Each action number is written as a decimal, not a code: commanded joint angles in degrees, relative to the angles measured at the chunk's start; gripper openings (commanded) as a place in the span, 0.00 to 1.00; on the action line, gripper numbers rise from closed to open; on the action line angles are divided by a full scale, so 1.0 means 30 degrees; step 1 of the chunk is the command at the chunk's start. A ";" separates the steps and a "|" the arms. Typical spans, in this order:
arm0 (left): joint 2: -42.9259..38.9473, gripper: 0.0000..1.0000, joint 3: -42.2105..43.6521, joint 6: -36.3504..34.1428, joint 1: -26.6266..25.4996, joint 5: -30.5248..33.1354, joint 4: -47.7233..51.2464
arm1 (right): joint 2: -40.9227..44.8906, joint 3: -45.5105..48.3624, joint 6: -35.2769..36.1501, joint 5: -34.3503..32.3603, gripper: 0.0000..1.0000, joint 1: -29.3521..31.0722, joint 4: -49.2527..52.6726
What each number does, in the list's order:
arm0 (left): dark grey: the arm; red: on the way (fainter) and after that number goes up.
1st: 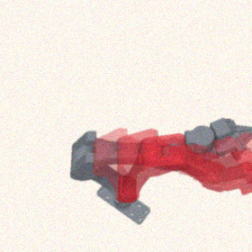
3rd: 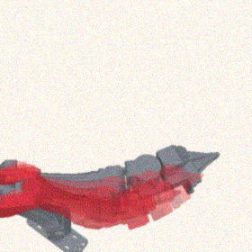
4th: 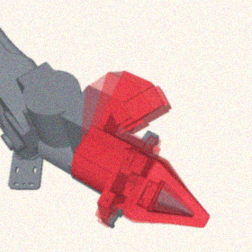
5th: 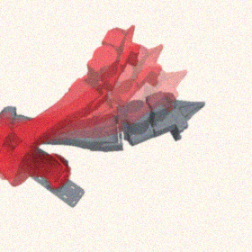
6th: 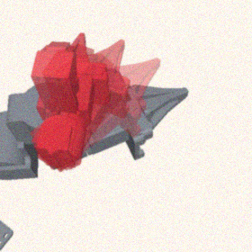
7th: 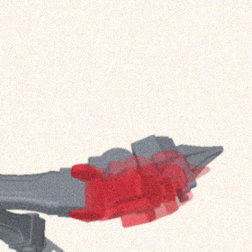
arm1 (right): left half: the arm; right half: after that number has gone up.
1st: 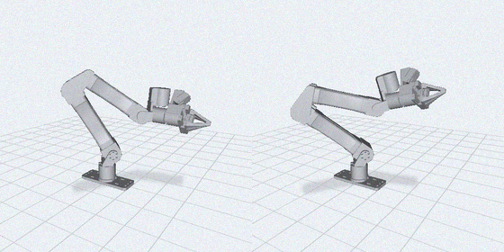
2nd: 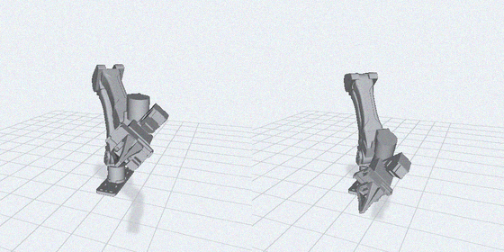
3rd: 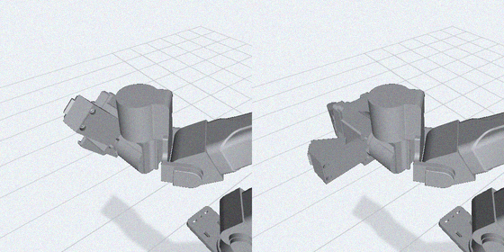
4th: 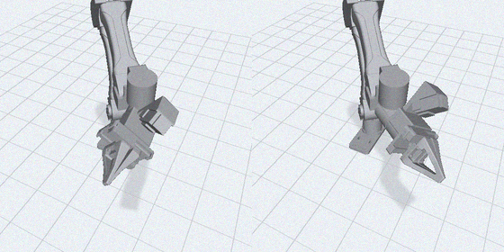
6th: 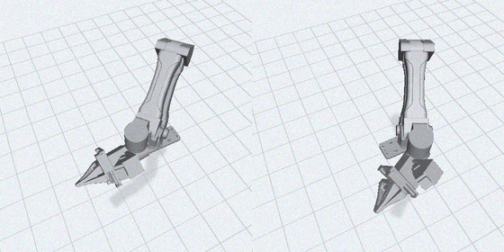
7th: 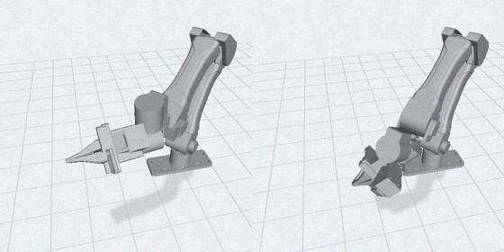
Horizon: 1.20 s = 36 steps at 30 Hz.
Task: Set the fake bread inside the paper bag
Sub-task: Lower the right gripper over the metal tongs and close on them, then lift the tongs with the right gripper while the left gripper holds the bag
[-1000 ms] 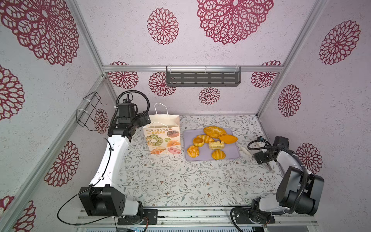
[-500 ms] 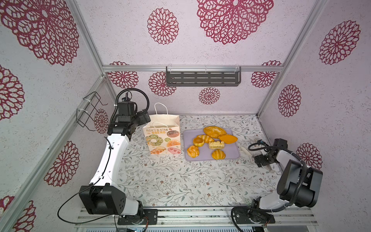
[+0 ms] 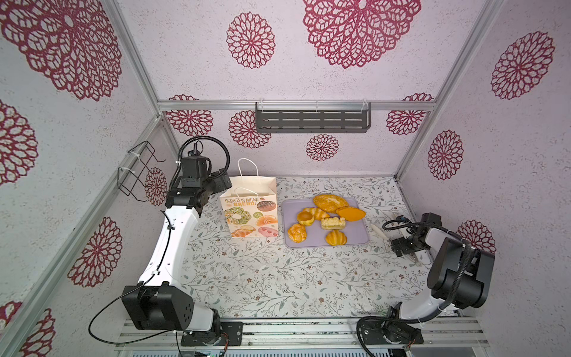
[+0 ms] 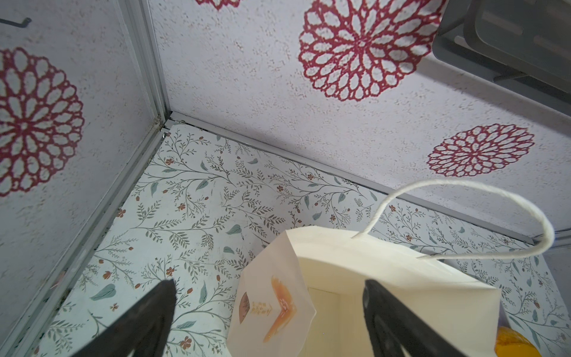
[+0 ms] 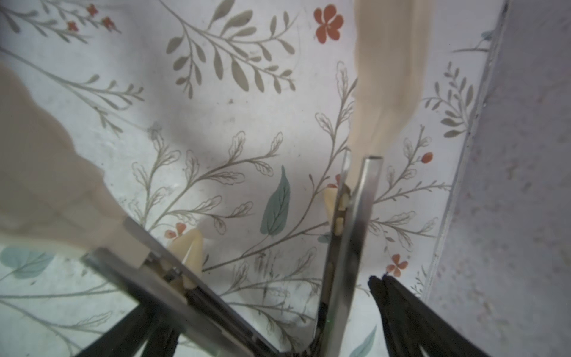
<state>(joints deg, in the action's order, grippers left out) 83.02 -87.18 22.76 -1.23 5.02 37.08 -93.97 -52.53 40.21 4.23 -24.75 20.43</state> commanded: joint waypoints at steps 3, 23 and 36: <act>0.0009 0.97 0.0128 -0.0112 -0.0057 -0.0067 -0.0216 | 0.0055 -0.0388 -0.0865 0.0679 0.99 -0.0066 -0.0431; -0.0582 0.97 0.0908 -0.0169 -0.0057 0.0004 -0.0641 | -0.1492 -0.2211 -0.2927 0.1577 0.96 0.0247 0.0524; -0.1482 0.97 0.2042 0.0044 -0.0032 0.0000 -0.1518 | -0.1055 -0.2178 -0.4432 0.1062 0.88 0.0966 0.1437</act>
<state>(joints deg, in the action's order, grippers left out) 80.05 -81.93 22.76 -1.23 5.06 34.76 -99.53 -59.37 29.58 7.33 -22.57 23.22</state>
